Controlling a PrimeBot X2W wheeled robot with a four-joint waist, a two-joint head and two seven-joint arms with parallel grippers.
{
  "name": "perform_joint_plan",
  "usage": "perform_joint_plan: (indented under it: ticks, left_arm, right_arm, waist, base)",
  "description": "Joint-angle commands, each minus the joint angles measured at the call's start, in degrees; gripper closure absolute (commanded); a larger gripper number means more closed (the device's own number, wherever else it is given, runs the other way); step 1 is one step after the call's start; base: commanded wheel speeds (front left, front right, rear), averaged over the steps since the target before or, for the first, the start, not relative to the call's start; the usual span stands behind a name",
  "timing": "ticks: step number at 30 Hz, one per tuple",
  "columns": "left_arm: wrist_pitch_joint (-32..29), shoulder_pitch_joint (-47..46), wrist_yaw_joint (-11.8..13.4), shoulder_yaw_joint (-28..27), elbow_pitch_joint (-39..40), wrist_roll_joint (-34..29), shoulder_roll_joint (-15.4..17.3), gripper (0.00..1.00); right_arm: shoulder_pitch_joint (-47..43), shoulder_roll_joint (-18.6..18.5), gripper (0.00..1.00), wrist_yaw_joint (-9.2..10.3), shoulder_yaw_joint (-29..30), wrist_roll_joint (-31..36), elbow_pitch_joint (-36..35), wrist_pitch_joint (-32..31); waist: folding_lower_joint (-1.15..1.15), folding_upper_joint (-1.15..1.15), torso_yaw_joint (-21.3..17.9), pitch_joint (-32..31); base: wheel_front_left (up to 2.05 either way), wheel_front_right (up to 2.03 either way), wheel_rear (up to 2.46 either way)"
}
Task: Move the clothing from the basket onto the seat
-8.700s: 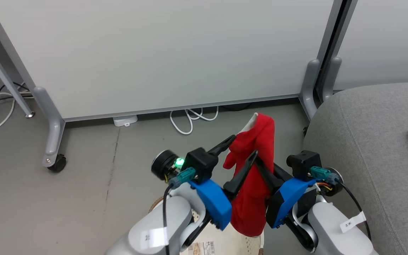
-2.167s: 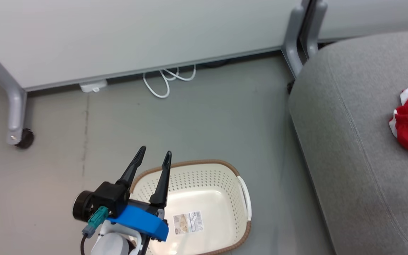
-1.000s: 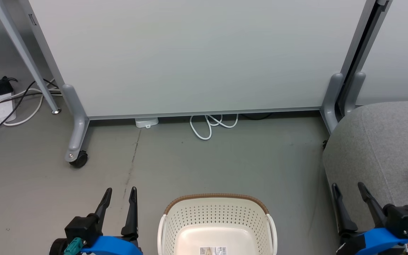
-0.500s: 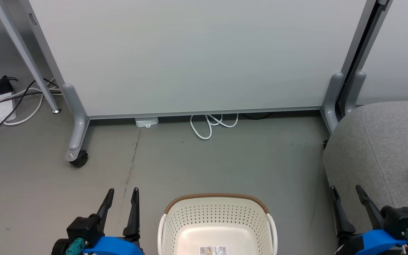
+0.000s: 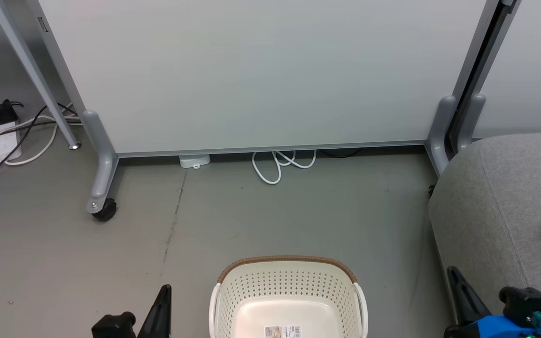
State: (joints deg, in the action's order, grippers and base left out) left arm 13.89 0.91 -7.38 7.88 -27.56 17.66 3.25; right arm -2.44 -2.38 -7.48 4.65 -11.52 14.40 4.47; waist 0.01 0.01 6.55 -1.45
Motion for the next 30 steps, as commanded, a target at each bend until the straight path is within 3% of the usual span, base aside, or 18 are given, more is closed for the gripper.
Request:
perform_joint_plan:
  ticks: [1, 30]
  left_arm:
    - [-0.32, -1.17, -0.01, -0.61, 1.24, 1.81, 0.04, 1.0]
    - [-7.47, -3.58, -0.05, -5.53, 5.81, 27.98, -0.05, 1.0]
  right_arm:
    - [1.03, -0.17, 1.0, -0.01, 0.26, -2.06, -0.73, -0.28]
    - [3.88, -0.34, 1.0, -0.01, 0.72, -30.35, -0.88, -3.98]
  waist:
    - [0.0, -0.01, -0.06, 0.01]
    - [0.0, -0.01, -1.61, 0.4]
  base:
    - [0.0, 0.0, 0.0]
    - [0.0, 0.0, 0.0]
